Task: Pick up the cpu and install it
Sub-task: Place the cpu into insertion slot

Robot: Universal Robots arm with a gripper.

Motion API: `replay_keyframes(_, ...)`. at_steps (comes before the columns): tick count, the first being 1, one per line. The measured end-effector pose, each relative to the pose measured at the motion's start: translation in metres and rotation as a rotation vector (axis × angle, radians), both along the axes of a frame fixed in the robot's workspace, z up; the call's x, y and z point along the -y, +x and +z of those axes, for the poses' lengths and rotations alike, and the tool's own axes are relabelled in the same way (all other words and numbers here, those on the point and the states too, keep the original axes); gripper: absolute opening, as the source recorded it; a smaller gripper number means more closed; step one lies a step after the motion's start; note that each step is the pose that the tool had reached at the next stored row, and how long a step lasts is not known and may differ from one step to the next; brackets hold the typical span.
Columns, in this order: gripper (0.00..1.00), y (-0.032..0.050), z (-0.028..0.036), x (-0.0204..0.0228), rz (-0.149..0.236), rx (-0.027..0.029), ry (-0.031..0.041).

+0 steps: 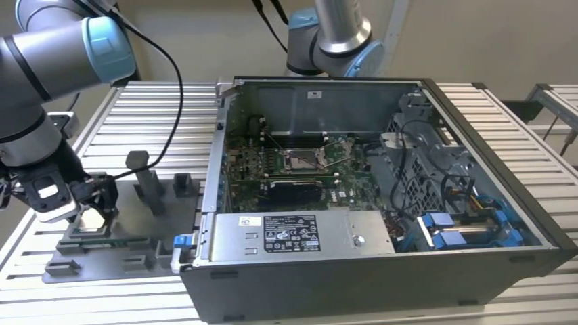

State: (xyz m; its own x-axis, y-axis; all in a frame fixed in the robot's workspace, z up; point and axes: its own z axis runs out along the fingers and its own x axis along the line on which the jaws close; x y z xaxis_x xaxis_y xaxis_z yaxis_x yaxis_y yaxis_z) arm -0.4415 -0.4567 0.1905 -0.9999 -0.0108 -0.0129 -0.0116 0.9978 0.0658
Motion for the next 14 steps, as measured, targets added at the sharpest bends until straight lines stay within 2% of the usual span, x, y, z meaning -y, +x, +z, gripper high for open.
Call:
replay_keyframes(8,1.00,0.0007,-0.0024,0.0000,0.000,-0.0023,-0.0002)
replay_keyframes(14,1.00,0.0015,-0.0035,0.0000,0.000,-0.0021,0.0002)
